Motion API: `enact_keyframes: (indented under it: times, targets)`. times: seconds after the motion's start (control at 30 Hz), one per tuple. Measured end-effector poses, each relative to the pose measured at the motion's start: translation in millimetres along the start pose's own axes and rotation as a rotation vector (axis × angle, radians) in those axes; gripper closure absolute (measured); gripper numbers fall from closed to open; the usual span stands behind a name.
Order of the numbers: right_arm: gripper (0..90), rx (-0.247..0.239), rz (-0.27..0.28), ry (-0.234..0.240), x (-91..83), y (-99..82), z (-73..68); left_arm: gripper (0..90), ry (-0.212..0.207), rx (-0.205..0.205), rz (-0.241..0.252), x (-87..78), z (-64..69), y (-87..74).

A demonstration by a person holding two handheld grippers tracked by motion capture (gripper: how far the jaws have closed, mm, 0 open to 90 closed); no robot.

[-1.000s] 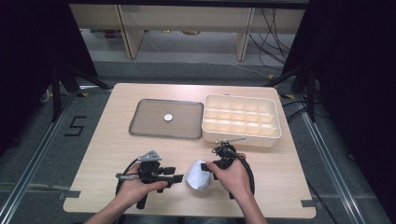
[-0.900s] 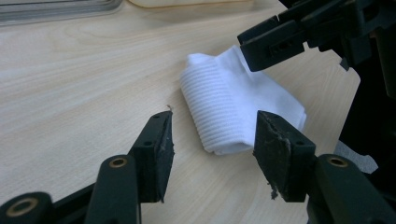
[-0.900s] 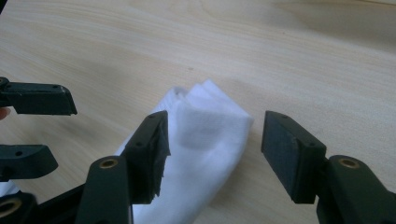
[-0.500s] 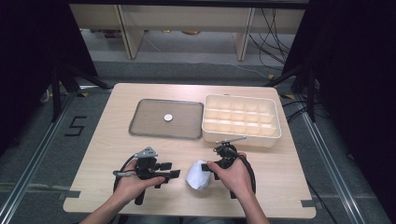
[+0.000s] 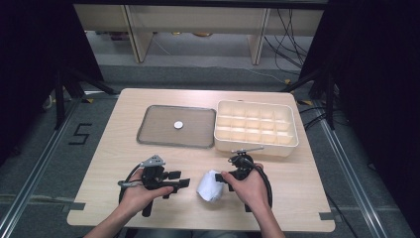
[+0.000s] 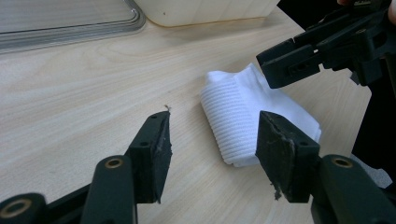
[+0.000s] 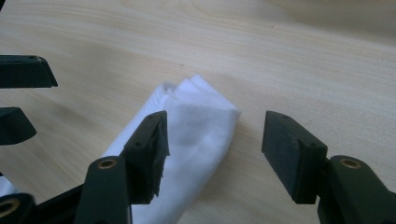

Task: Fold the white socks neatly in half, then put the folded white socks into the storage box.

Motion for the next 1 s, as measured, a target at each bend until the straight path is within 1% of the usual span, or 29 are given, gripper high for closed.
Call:
enact_keyframes:
  times: [0.07,0.1,0.13,0.17,0.23,0.3,0.33,0.37,0.4,0.43,0.47,0.5,0.53,0.57,0.63,0.67,0.7,0.73,0.77,0.8,0.83,0.87,0.9,0.93,0.97,1.0]
  targets:
    - [41.7,-0.014,0.0,0.009,0.4,-0.5,0.3,44.2,0.0,0.001,-0.001,-0.5,0.0,0.2]
    - [41.8,-0.022,0.002,0.002,0.9,-0.4,1.1,44.2,0.001,0.0,0.0,-0.6,-0.5,0.3]
    - [41.8,-0.001,-0.003,-0.003,0.6,0.1,-0.1,44.1,0.005,0.004,0.0,-0.7,-1.3,0.4]
    - [41.8,0.009,-0.007,-0.008,0.6,0.5,-0.6,44.1,0.009,0.008,-0.001,-0.6,-1.6,0.3]
    - [41.7,0.003,-0.006,-0.01,0.4,1.1,-0.6,44.0,0.012,0.009,-0.005,-0.7,-0.9,-0.1]
    - [41.5,0.013,-0.009,-0.013,-0.3,1.5,-2.0,43.9,0.011,0.015,0.004,0.1,-0.7,-0.4]
    - [41.3,0.004,-0.006,-0.019,-0.7,1.6,-1.6,43.7,0.021,0.017,0.002,-0.3,-1.1,-0.7]
    - [41.2,0.012,-0.019,-0.012,-0.7,1.2,-2.2,43.4,0.021,0.027,0.001,-0.2,-1.9,-1.0]
    - [41.2,0.012,-0.02,-0.012,-0.5,1.4,-2.3,43.4,0.024,0.032,0.002,-0.2,-2.3,-1.0]
    - [41.1,0.03,-0.028,-0.006,-1.0,0.9,-4.3,43.3,0.033,0.037,0.005,0.1,-3.4,-1.2]
    - [40.9,-0.025,-0.005,-0.013,-0.2,2.2,0.4,43.3,0.041,0.039,0.009,0.4,-4.2,-1.5]
    - [40.9,-0.022,-0.013,-0.008,1.5,1.6,0.1,43.2,0.047,0.044,0.011,0.6,-5.1,-1.8]
    - [40.9,0.011,-0.029,-0.014,1.5,1.3,-1.9,43.1,0.058,0.048,0.015,0.8,-5.9,-2.1]
    - [40.9,-0.01,-0.019,-0.02,2.0,1.6,-0.2,43.0,0.066,0.057,0.016,0.7,-7.0,-2.6]
    - [40.8,0.001,-0.032,-0.005,3.1,0.3,-1.8,43.0,0.077,0.059,0.016,0.1,-7.8,-3.1]
    - [40.7,-0.016,-0.027,-0.008,3.6,0.6,-0.6,43.0,0.074,0.061,0.019,0.2,-8.0,-2.9]
    - [40.7,-0.004,-0.036,-0.013,3.8,-0.1,-0.4,42.9,0.07,0.064,0.023,0.3,-8.1,-2.7]
    - [40.6,-0.012,-0.031,-0.014,4.4,0.0,0.3,42.9,0.073,0.07,0.024,0.2,-8.3,-2.4]
    - [40.6,0.027,-0.041,-0.008,3.8,-0.5,-2.9,42.9,0.074,0.074,0.024,0.1,-8.4,-2.2]
    - [40.6,0.014,-0.036,-0.005,3.9,-0.1,-1.7,42.9,0.085,0.077,0.024,-0.6,-8.5,-1.8]
    - [40.6,0.001,-0.043,0.001,2.7,-0.5,-0.9,42.9,0.084,0.082,0.024,-1.3,-8.5,-1.6]
    - [40.5,-0.001,-0.044,0.002,2.3,-0.7,-0.7,42.9,0.081,0.085,0.028,-1.5,-8.1,-1.2]
    - [40.6,0.006,-0.046,0.0,2.1,-0.7,-1.3,42.8,0.088,0.091,0.03,-2.4,-7.9,-1.2]
    - [40.6,0.027,-0.05,0.002,1.6,-0.2,-3.1,42.8,0.091,0.092,0.033,-2.7,-7.8,-1.4]
    - [40.6,0.023,-0.047,0.006,1.0,0.1,-3.5,42.7,0.087,0.094,0.035,-2.7,-7.7,-1.7]
    - [40.6,0.013,-0.035,-0.025,1.4,1.4,-1.0,42.7,0.088,0.101,0.037,-2.7,-7.8,-2.2]
Point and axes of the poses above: each handheld gripper's, and its own axes: x roughly forward along the jaws, y roughly out of its top, z roughly to its right, the point moved 6 cm from there along x, roughly forward along the jaws
